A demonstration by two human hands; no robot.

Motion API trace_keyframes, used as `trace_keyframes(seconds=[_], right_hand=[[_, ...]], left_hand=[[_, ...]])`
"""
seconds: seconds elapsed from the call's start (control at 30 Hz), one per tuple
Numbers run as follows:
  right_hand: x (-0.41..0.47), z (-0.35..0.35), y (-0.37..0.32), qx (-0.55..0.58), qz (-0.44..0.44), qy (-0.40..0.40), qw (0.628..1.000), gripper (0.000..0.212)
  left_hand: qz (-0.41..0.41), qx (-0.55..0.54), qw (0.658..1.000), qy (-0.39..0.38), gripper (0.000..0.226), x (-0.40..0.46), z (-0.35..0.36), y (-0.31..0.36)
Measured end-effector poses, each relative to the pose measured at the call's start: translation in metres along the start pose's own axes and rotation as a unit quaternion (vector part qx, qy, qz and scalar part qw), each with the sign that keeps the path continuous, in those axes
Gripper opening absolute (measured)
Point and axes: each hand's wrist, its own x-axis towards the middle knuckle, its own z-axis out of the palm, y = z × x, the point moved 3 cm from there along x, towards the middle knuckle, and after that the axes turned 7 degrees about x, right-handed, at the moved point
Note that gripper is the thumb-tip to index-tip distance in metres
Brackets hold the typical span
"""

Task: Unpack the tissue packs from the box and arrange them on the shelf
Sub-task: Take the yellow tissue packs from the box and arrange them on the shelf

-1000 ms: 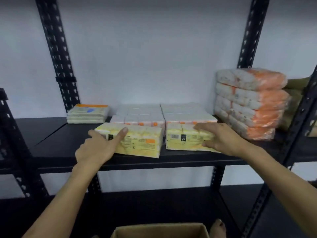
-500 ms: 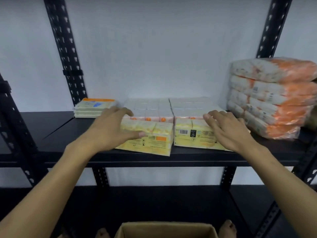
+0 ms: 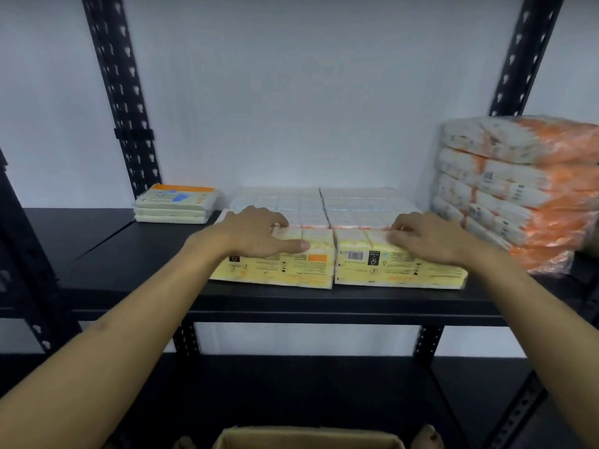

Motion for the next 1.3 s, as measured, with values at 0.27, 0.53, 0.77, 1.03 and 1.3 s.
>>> trace_keyframes(seconds=[0.27, 0.53, 0.77, 1.03, 1.3], right_hand=[[0.011, 0.023, -0.010, 0.064, 0.010, 0.092, 0.994, 0.046], [0.002, 0.016, -0.014, 0.065, -0.005, 0.207, 0.976, 0.050], [-0.014, 0.033, -0.012, 0.064, -0.043, 0.367, 0.927, 0.033], [-0.032, 0.065, -0.004, 0.120, -0.081, 0.391, 0.909, 0.025], [-0.030, 0.029, -0.012, 0.073, -0.068, 0.301, 0.948, 0.036]], left_hand=[[0.023, -0.088, 0.991, 0.099, 0.074, 0.002, 0.021, 0.005], [0.015, -0.036, 0.971, 0.234, 0.057, 0.006, 0.032, 0.006], [0.025, -0.036, 0.923, 0.383, 0.045, -0.008, 0.049, 0.012], [0.014, -0.095, 0.904, 0.417, 0.036, -0.030, 0.085, 0.020], [0.024, -0.088, 0.962, 0.259, 0.042, -0.021, 0.025, 0.011]])
